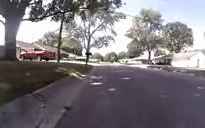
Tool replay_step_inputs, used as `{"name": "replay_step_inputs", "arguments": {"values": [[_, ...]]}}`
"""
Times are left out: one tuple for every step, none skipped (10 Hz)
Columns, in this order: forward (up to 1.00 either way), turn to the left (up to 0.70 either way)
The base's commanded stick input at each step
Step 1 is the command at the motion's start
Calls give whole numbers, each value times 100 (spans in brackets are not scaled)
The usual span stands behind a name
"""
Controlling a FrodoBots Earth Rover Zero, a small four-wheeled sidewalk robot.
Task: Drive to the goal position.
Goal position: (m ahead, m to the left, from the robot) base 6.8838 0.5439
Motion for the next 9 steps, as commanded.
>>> {"name": "replay_step_inputs", "arguments": {"values": [[100,0],[100,0],[100,0],[100,0],[100,0],[100,0],[100,0],[100,0],[100,0]]}}
